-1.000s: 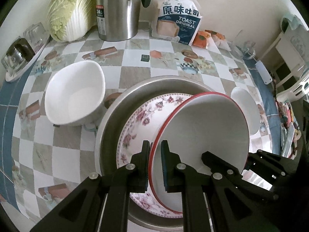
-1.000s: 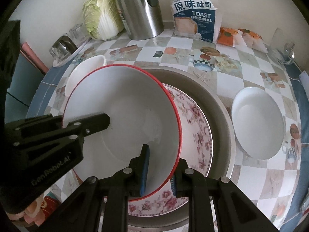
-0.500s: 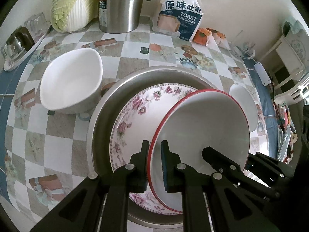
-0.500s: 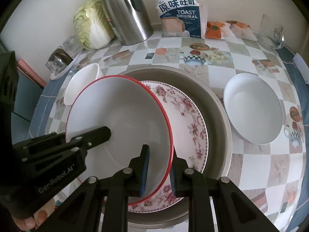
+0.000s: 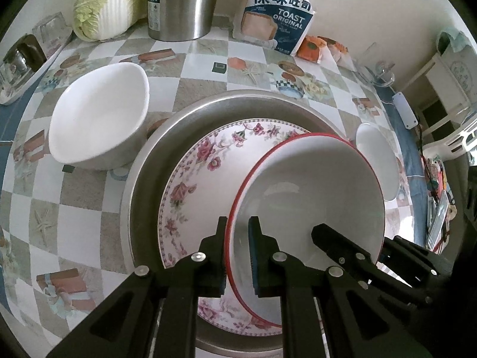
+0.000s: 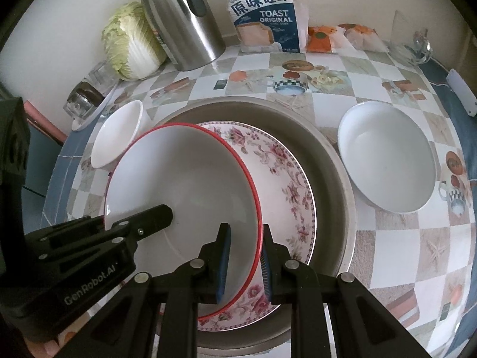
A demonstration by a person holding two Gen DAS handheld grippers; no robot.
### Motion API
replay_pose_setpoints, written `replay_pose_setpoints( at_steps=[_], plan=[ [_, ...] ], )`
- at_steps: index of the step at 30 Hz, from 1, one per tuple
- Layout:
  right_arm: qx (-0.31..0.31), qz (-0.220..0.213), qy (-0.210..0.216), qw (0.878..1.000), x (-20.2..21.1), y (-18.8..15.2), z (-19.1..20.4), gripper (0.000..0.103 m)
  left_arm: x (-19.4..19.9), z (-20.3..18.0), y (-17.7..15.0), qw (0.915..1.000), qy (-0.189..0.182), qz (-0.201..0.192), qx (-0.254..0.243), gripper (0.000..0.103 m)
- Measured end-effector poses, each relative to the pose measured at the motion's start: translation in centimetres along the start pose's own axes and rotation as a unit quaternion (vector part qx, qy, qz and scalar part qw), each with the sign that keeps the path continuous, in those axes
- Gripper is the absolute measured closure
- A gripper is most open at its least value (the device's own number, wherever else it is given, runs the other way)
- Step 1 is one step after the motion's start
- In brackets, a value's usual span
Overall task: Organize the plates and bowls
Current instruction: 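Lower the red-rimmed bowl onto the floral plate in the basin, then open the right gripper and release the red-rimmed bowl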
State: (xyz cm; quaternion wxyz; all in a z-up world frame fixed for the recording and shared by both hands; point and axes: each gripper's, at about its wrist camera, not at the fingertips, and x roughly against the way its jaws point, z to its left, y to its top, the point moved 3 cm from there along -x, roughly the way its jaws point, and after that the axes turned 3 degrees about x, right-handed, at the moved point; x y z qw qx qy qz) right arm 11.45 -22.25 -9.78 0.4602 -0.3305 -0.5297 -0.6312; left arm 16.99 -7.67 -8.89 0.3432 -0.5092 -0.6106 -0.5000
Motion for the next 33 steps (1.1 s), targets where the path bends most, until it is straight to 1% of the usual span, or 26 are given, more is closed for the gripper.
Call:
replay_pose_setpoints(
  at_steps=[8,14,24,33],
  plan=[
    [-0.011,-0.005,-0.001,1.000,0.2,0.2,-0.5,0.082,-0.3,0.0,0.3,0.9999,-0.013,0.003,0.005,0.092],
    [-0.017,-0.008,0.000,1.000,0.1,0.3,-0.6,0.082,-0.5,0.0,0.5,0.9998,-0.016,0.002,0.010,0.092],
    [-0.032,-0.005,0.002,0.999,-0.5,0.6,-0.8,0.080,-0.6,0.5,0.9,0.9993,-0.028,0.008,0.024,0.091],
    [-0.032,-0.006,0.003,0.999,-1.0,0.9,-0.3,0.080,-0.6,1.3,1.2,0.9990,-0.026,0.005,0.035,0.091]
  ],
)
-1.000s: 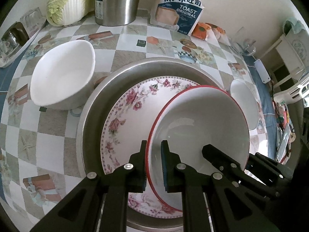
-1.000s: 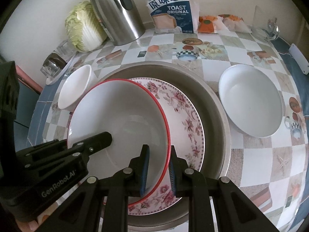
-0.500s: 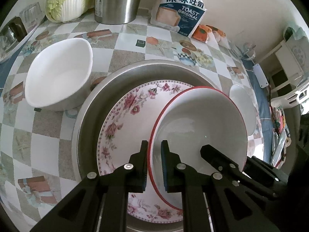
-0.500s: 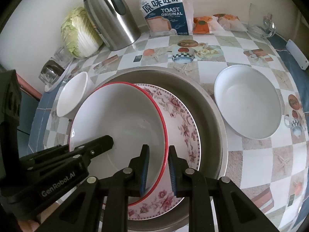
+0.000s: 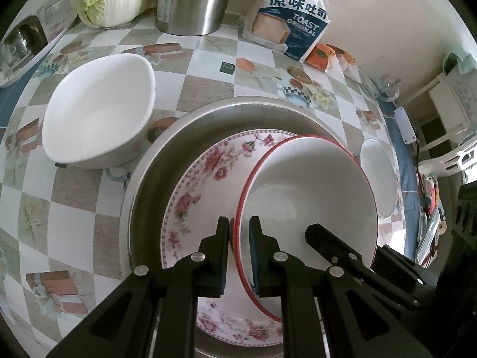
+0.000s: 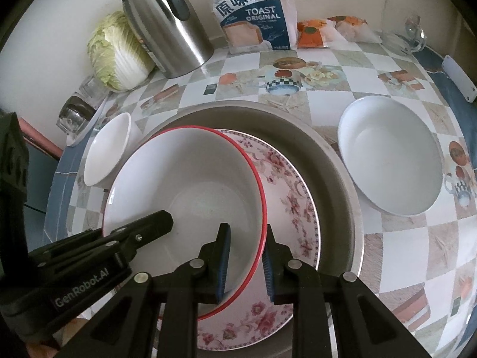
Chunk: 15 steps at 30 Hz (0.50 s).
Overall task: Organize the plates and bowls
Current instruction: 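Open the right gripper and release the red-rimmed bowl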
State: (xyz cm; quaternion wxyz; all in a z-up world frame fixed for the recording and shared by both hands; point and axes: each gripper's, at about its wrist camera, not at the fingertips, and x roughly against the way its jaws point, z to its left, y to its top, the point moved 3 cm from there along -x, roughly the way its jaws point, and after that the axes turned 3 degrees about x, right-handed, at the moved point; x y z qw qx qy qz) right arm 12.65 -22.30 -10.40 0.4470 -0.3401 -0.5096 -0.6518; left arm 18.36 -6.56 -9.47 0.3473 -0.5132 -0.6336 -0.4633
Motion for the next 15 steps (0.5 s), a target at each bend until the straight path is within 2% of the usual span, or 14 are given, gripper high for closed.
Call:
replay_pose_setpoints(
  at_steps=[15],
  plan=[
    [0.001,-0.005,0.004,1.000,0.11,0.12,0.06,0.080,0.43,0.26,0.18,1.0000,-0.003,-0.005,0.001,0.088]
  ],
)
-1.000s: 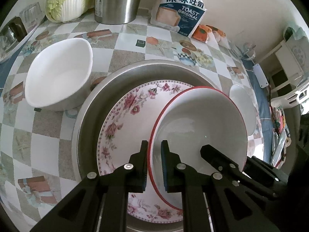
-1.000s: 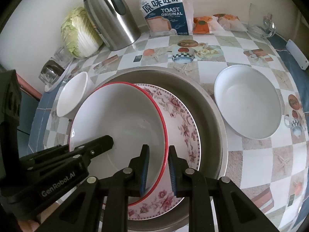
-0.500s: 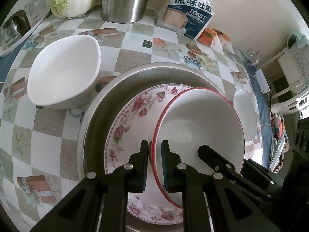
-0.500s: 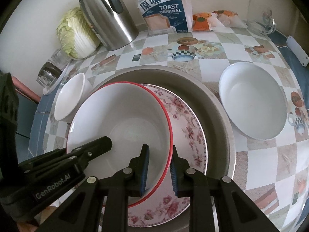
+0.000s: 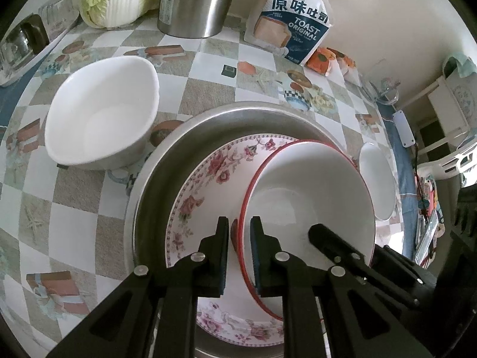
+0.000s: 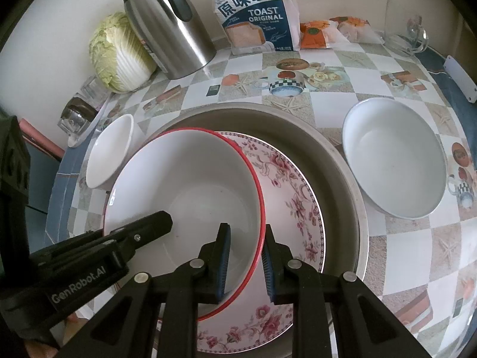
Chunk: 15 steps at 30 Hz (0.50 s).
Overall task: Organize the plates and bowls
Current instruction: 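Open the right gripper and release the red-rimmed bowl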
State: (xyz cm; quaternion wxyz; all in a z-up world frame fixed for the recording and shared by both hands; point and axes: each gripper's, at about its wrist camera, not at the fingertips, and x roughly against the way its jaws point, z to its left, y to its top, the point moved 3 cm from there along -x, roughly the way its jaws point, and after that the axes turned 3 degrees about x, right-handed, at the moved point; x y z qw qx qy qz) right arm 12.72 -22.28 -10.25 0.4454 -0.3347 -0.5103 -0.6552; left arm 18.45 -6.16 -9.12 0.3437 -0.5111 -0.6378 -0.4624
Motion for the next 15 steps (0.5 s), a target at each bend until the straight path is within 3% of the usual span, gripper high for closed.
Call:
replay_pose_setpoints(
  at_steps=[10,15],
  plan=[
    [0.010,-0.032,-0.013,0.999,2.6,0.9,0.0,0.080,1.7,-0.2,0.2,0.9997,0.013,-0.021,-0.005,0.088],
    [0.016,-0.053,-0.018,0.998,4.1,1.1,0.3,0.080,2.8,0.1,0.5,0.9992,0.015,-0.037,0.002,0.081]
  ],
)
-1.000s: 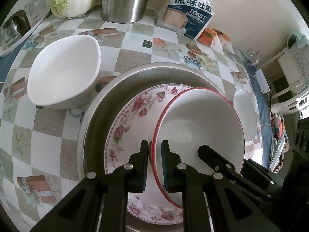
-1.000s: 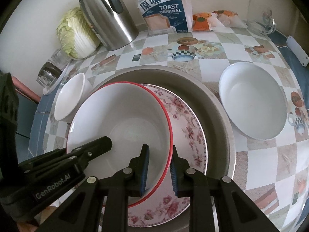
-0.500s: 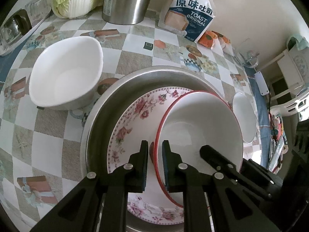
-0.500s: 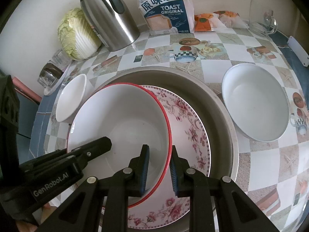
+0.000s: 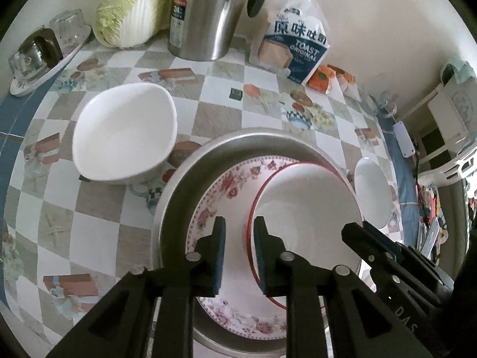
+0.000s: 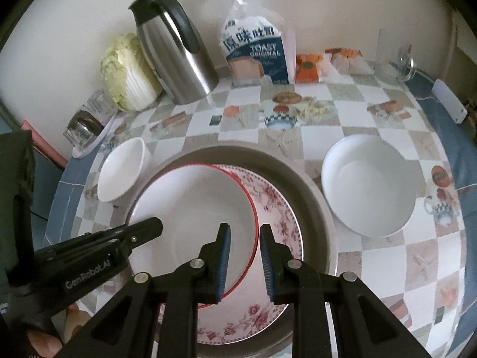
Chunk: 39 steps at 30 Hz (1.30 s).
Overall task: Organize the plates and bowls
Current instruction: 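Open the right gripper and release the red-rimmed bowl, then move the right gripper to the small white square bowl rim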
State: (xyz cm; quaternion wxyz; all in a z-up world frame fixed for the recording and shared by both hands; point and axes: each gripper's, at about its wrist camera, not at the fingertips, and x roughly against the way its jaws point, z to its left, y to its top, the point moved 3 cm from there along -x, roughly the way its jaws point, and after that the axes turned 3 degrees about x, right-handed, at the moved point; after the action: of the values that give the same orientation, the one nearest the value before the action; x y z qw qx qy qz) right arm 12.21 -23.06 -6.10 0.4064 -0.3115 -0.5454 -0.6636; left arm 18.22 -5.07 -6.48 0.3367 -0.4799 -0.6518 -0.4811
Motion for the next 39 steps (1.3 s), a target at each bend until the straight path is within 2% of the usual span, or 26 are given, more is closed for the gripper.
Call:
replay_pose_setpoints(
  at_steps=[6,8,12,15,16,17,18,19,21,23,27,32,39],
  plan=[
    [0.002,-0.012,-0.009,1.000,0.8,0.1,-0.1,0.080,1.5,0.5,0.3,0.9997,0.003,-0.021,0.012,0.069],
    [-0.001,-0.013,-0.012,1.000,0.9,0.0,-0.3,0.080,1.9,0.8,0.5,0.9994,0.010,-0.029,0.018,0.059],
    [-0.006,-0.017,-0.023,1.000,1.1,0.0,-0.7,0.080,2.7,1.6,0.8,0.9984,0.018,-0.045,0.029,0.048],
    [0.000,-0.019,-0.025,1.000,1.1,-0.1,-0.6,0.078,2.9,2.3,1.0,0.9974,0.033,-0.053,0.035,0.034],
    [0.002,-0.021,-0.026,0.999,1.1,-0.1,-0.5,0.072,2.9,2.5,1.0,0.9971,0.037,-0.055,0.037,0.031],
    [0.004,-0.023,-0.028,0.999,1.1,-0.1,-0.4,0.059,3.0,2.7,1.0,0.9967,0.041,-0.058,0.040,0.030],
    [0.008,-0.027,-0.030,0.999,1.1,-0.1,-0.3,0.053,3.0,2.9,1.0,0.9963,0.045,-0.060,0.042,0.029],
    [0.011,-0.029,-0.030,0.999,1.1,-0.1,-0.2,0.048,3.0,3.0,1.0,0.9960,0.049,-0.061,0.043,0.026],
    [0.014,-0.031,-0.028,0.999,1.1,-0.1,0.1,0.046,2.9,3.3,1.0,0.9952,0.058,-0.064,0.045,0.022],
    [0.018,-0.033,-0.030,0.999,1.0,-0.1,0.3,0.035,2.9,3.6,1.0,0.9945,0.067,-0.065,0.046,0.016],
    [0.022,-0.037,-0.028,0.999,1.0,-0.1,0.5,0.026,3.1,4.3,1.1,0.9922,0.082,-0.077,0.054,0.014],
    [0.029,-0.043,-0.029,0.998,0.9,-0.1,0.9,0.010,3.6,5.5,1.6,0.9895,0.089,-0.090,0.070,0.013],
    [0.034,-0.047,-0.037,0.998,0.8,0.0,1.3,0.001,4.2,7.9,2.4,0.9840,0.096,-0.108,0.104,0.012]
  ],
)
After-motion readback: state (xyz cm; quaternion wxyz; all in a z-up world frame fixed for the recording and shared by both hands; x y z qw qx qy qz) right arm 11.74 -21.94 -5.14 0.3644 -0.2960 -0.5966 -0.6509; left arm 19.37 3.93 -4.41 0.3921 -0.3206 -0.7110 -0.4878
